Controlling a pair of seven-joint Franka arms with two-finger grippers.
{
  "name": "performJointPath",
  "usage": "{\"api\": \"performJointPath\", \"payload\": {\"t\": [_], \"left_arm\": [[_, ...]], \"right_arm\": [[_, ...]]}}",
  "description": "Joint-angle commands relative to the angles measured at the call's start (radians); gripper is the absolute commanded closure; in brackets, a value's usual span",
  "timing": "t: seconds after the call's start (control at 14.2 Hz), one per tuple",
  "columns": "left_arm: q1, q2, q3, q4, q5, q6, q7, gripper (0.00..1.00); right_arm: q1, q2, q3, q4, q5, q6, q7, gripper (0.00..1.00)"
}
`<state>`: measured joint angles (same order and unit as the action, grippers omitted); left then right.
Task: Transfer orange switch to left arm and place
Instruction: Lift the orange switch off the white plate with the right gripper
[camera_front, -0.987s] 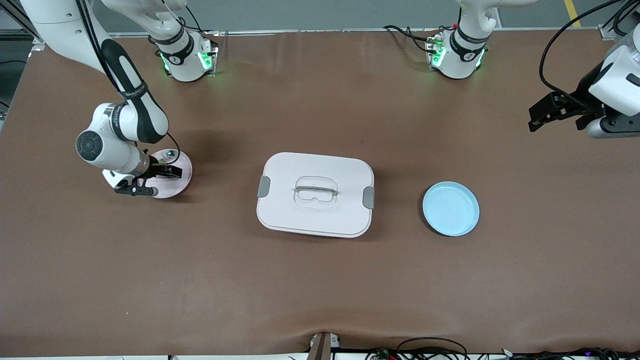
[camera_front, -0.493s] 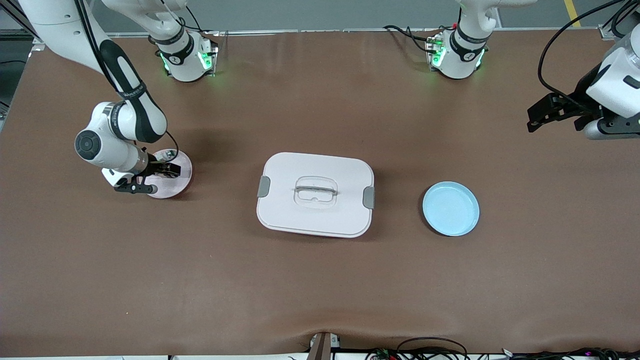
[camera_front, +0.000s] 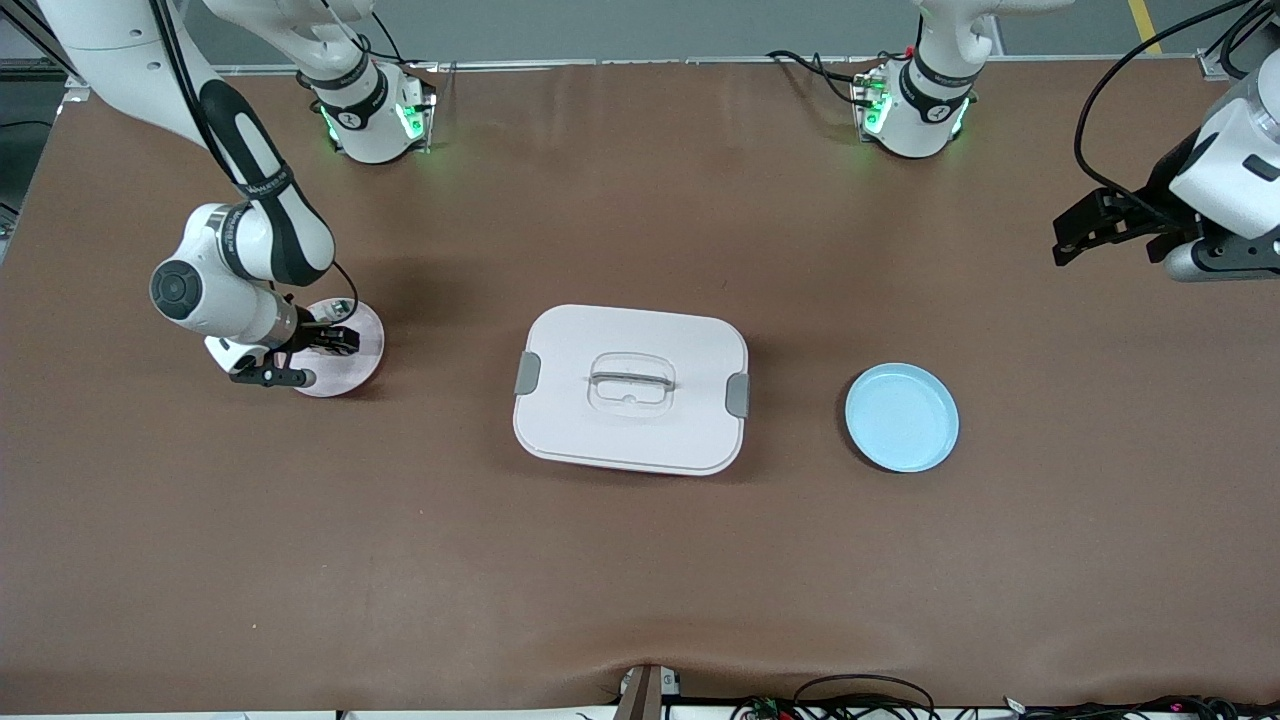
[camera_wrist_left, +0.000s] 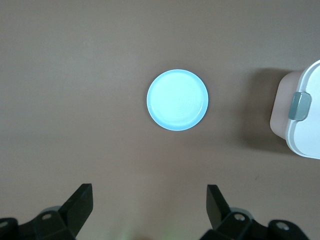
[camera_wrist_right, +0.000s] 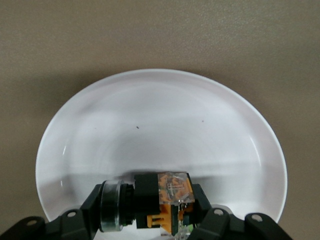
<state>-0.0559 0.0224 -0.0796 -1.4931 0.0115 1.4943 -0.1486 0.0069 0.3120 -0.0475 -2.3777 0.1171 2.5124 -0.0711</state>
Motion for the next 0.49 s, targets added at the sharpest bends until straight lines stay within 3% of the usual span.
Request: {"api": "performJointPath", "payload": {"t": [0.0, 0.21, 0.42], "left_arm": [[-0.004, 0.008, -0.006, 0.010, 0.019, -0.003, -0.011, 0.00], [-0.004, 0.008, -0.006, 0.011, 0.019, -0.003, -0.011, 0.00], [-0.004, 0.008, -0.006, 0.011, 0.019, -0.003, -0.011, 0.00]], "right_arm": [[0.007, -0.007, 0.005, -0.008, 0.024, 0.010, -0.022, 0.73], [0.012, -0.036, 0.009, -0.005, 0.024, -0.023, -0.022, 0.73], [0.018, -0.108, 0.009, 0.041, 0.024, -0.183, -0.021, 0.73]]}}
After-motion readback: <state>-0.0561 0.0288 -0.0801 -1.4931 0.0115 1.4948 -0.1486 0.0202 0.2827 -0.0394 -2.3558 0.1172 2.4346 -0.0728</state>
